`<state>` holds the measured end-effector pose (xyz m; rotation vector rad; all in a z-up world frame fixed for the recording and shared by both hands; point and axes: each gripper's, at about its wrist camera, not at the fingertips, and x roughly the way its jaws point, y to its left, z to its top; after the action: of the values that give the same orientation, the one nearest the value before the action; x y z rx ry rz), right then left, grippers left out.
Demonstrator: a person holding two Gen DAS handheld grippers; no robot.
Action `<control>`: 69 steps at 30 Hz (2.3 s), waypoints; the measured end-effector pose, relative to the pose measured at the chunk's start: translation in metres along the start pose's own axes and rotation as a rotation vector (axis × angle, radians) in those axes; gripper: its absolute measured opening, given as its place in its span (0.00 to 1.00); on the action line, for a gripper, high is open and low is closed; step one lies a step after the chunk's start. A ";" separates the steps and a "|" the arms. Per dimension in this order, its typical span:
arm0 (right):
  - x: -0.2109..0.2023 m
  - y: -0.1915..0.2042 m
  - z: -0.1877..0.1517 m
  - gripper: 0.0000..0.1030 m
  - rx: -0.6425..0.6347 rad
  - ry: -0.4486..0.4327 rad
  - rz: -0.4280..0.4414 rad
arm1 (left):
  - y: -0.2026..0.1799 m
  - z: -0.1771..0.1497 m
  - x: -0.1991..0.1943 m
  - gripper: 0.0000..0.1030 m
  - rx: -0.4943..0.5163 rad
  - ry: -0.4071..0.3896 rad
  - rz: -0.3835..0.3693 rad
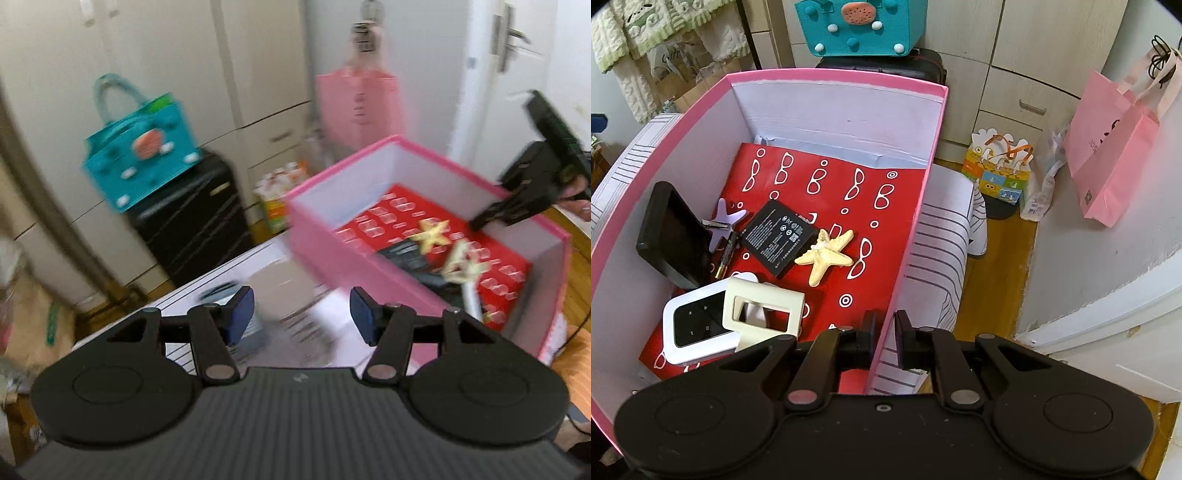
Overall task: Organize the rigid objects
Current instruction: 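Carry the second AA battery into the pink box and release it, then move the left tool to the silver keys and grasp them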
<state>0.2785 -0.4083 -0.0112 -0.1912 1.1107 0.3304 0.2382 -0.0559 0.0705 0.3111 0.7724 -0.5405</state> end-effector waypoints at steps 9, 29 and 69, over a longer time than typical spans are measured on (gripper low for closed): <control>0.000 -0.001 0.000 0.14 0.013 0.000 0.005 | 0.065 -0.058 0.016 0.54 -0.091 0.058 0.088; 0.002 0.003 0.002 0.16 0.026 0.012 -0.015 | 0.046 -0.064 0.105 0.59 -0.076 0.040 0.066; 0.001 0.005 0.001 0.18 0.022 0.008 -0.029 | 0.086 -0.084 0.091 0.29 -0.151 0.007 0.091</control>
<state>0.2784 -0.4031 -0.0117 -0.1888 1.1178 0.2920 0.2926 0.0208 -0.0469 0.2069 0.7970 -0.3931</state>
